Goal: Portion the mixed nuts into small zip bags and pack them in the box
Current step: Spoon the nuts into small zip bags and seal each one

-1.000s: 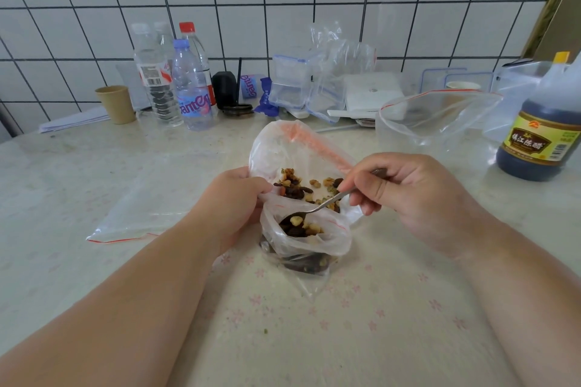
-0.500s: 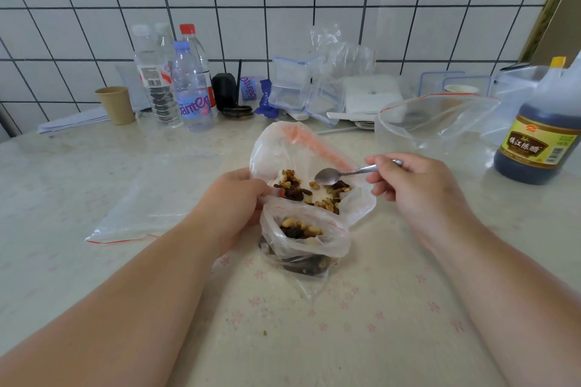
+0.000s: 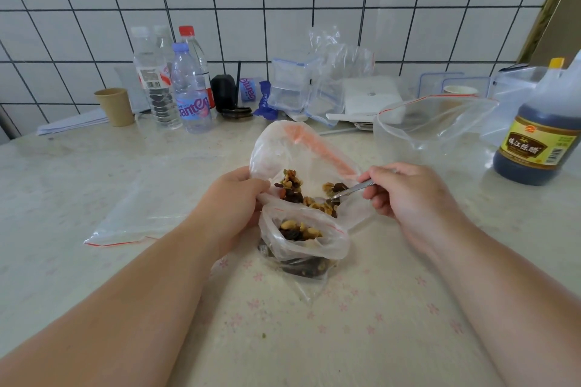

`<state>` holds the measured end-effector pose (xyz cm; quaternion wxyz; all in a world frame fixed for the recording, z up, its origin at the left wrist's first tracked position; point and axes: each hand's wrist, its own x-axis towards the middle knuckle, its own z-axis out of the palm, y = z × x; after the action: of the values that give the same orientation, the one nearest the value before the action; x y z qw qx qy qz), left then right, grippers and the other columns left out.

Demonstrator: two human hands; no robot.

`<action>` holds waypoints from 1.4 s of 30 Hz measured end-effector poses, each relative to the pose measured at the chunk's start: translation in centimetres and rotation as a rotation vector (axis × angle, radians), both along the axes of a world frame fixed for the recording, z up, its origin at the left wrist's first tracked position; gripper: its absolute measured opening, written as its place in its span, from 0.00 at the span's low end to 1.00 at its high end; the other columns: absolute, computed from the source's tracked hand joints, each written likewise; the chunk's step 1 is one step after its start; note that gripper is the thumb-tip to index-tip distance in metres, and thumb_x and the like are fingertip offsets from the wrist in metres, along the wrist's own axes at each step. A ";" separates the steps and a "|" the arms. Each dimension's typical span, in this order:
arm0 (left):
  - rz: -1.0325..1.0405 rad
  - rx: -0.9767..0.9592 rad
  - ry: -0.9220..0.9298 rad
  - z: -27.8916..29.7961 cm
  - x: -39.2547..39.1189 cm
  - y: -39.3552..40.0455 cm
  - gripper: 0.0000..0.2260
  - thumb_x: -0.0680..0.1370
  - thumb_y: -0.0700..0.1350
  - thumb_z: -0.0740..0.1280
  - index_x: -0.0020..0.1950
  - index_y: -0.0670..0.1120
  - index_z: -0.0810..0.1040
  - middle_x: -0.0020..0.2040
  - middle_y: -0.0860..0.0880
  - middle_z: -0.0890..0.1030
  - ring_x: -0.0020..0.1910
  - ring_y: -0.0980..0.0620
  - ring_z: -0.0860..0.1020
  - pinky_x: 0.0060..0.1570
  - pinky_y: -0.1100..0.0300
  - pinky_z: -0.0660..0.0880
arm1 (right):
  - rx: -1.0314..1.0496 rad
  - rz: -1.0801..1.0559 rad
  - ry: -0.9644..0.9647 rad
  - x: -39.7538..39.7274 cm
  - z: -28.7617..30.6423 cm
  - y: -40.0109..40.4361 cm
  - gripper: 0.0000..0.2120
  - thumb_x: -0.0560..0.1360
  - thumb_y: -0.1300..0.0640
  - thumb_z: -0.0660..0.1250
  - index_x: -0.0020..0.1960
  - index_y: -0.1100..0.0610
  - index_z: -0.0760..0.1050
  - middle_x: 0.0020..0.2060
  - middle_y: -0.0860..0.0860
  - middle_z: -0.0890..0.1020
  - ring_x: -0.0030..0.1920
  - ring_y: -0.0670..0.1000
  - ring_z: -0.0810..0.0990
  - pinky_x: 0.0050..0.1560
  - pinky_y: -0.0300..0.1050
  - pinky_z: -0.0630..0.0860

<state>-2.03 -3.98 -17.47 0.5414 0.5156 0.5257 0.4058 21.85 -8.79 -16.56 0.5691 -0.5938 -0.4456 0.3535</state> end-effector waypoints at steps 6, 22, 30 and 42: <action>0.004 -0.008 0.009 0.2 0.0 -0.1 0.09 0.81 0.42 0.64 0.54 0.50 0.84 0.48 0.47 0.89 0.51 0.40 0.87 0.59 0.39 0.82 | -0.064 -0.023 0.172 -0.1 0.2 0.2 0.11 0.78 0.61 0.64 0.39 0.59 0.82 0.26 0.50 0.80 0.24 0.44 0.74 0.26 0.36 0.70; 0.015 -0.041 -0.005 0.0 0.0 0.3 0.09 0.81 0.41 0.64 0.57 0.48 0.81 0.48 0.45 0.89 0.47 0.42 0.88 0.55 0.43 0.84 | -0.102 0.171 0.437 0.6 2.5 -1.0 0.13 0.79 0.61 0.62 0.39 0.62 0.80 0.25 0.52 0.75 0.22 0.46 0.68 0.22 0.36 0.64; 0.014 -0.047 0.008 0.3 0.0 -0.1 0.09 0.77 0.43 0.66 0.56 0.47 0.81 0.48 0.45 0.89 0.52 0.38 0.87 0.60 0.38 0.81 | 0.167 0.421 0.019 -0.3 2.8 -2.8 0.11 0.78 0.56 0.66 0.41 0.56 0.84 0.31 0.53 0.81 0.30 0.47 0.75 0.33 0.35 0.73; 0.007 -0.048 0.007 -0.1 -0.1 0.3 0.08 0.81 0.42 0.65 0.57 0.51 0.80 0.47 0.46 0.89 0.48 0.43 0.88 0.58 0.40 0.82 | 0.253 0.124 0.094 0.7 2.2 -1.7 0.10 0.75 0.52 0.65 0.42 0.51 0.85 0.31 0.51 0.83 0.32 0.47 0.76 0.38 0.40 0.74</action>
<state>-2.18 -3.72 -17.52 0.5504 0.5019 0.5390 0.3931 22.57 -10.44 -14.34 0.6365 -0.4717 -0.4954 0.3564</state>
